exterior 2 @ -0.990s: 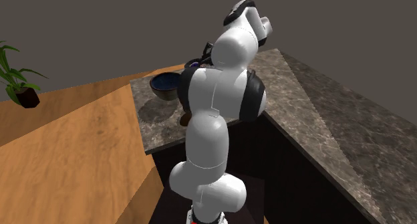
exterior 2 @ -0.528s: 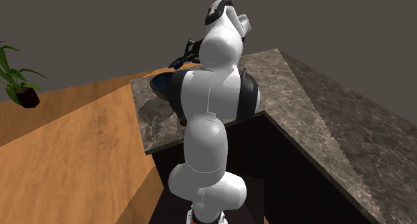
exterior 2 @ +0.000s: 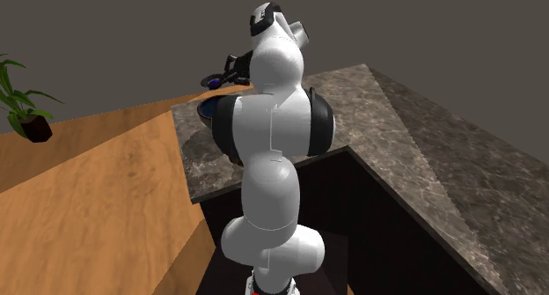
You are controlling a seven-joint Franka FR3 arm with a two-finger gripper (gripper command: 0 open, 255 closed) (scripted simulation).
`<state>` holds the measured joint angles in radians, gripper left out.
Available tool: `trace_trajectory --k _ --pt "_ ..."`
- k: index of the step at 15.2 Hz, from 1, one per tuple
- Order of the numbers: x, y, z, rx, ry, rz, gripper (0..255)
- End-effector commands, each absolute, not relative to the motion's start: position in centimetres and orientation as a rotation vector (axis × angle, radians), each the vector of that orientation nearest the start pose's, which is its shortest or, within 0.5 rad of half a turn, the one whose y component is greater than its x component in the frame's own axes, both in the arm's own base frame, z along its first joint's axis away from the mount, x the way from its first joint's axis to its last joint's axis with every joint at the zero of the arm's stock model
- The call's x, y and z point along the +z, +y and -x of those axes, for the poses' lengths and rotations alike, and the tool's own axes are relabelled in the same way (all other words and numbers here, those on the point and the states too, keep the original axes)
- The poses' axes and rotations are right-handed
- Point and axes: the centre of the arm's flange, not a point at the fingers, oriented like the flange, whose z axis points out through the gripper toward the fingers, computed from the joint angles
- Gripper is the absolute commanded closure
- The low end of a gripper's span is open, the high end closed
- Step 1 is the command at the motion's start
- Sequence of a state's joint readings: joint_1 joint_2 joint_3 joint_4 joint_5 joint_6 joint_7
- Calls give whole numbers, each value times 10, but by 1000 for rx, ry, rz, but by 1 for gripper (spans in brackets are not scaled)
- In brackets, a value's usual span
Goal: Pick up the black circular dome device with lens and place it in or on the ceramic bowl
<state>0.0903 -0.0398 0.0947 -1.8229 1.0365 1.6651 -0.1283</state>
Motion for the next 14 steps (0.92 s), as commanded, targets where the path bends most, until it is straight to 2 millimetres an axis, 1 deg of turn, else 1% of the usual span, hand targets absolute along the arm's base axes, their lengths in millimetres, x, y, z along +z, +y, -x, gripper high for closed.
trace_trajectory --k 1,14 --pt "571 185 -522 157 -147 2115 255" --pt "503 185 -522 157 -147 2115 255"
